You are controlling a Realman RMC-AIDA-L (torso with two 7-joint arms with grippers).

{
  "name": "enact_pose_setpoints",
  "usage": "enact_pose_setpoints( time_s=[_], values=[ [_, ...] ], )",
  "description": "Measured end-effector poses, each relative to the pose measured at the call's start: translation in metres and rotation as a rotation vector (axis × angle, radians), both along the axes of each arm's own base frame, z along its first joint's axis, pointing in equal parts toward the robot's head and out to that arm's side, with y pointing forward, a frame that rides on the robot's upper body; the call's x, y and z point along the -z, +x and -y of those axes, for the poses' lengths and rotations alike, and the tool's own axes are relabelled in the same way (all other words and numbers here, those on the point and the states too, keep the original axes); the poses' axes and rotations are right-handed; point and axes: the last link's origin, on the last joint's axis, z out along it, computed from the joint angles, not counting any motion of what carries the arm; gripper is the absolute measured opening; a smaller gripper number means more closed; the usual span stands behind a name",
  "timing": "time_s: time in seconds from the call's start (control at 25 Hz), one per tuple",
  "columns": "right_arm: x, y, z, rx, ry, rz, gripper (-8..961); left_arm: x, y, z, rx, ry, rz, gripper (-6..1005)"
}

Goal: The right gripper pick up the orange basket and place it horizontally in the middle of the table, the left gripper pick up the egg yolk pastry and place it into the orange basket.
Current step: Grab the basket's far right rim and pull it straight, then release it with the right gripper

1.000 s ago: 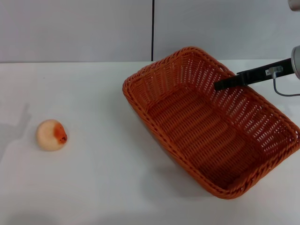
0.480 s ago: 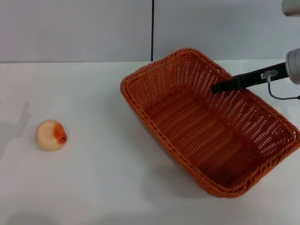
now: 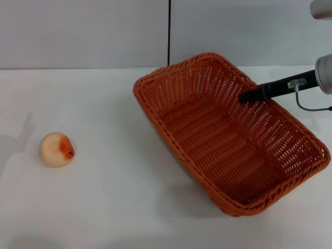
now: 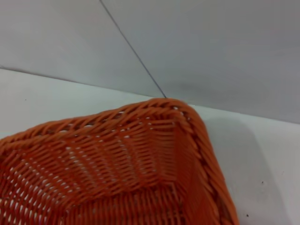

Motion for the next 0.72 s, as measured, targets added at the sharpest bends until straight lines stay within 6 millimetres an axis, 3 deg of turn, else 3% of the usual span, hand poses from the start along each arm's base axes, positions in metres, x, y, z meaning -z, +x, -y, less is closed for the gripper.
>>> enact_pose_setpoints(
  time_s=[0.2,0.44,0.72],
  values=[
    [0.000,-0.002,-0.001,-0.015,-0.002,0.005,206,0.000,0.000,0.000,0.000,0.000,0.001,796],
    [-0.007,-0.009,-0.003,-0.104,-0.010,0.047,175,0.000,0.000,0.002,0.000,0.003,0.002,795],
    [-0.010,-0.037,-0.003,-0.419,-0.116,0.137,157,-0.001,-0.002,0.010,-0.003,0.007,0.001,795]
  ],
)
